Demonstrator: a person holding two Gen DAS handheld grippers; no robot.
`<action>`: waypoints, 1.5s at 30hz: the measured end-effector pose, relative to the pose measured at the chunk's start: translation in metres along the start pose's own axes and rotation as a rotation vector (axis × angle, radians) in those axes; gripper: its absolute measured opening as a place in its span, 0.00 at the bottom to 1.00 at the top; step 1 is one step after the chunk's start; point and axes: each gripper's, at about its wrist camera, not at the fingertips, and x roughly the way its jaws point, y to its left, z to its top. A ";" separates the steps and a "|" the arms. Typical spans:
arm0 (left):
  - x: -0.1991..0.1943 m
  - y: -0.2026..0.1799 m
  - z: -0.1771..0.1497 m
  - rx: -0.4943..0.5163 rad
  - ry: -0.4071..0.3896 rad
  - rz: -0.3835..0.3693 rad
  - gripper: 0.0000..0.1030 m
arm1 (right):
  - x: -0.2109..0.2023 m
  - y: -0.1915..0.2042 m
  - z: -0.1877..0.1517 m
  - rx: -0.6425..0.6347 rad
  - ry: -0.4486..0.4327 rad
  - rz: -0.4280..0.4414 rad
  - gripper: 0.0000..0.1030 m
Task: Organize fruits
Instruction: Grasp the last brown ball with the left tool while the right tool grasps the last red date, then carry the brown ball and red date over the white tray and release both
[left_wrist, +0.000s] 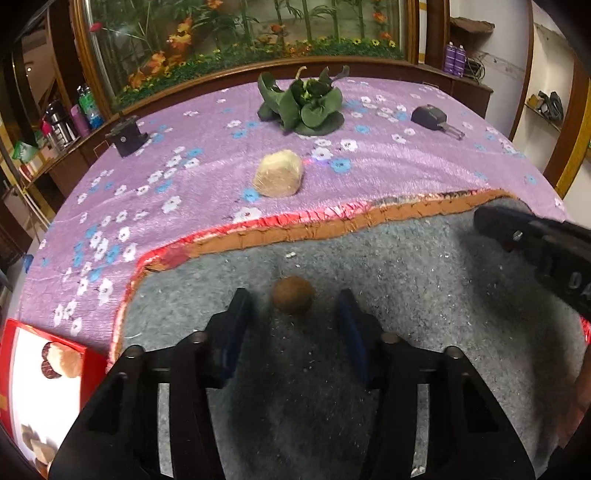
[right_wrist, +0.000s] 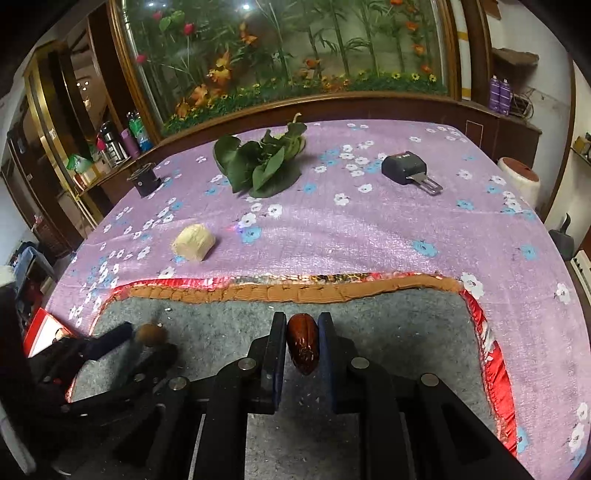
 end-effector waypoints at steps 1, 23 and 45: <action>0.000 0.000 0.000 0.003 -0.006 0.001 0.42 | -0.003 0.002 0.001 -0.009 -0.017 -0.020 0.16; -0.029 -0.007 0.001 0.038 -0.100 0.026 0.20 | -0.038 0.009 0.006 -0.072 -0.215 -0.174 0.16; -0.093 -0.014 -0.005 0.041 -0.235 0.063 0.20 | -0.049 0.009 0.005 -0.072 -0.256 -0.183 0.16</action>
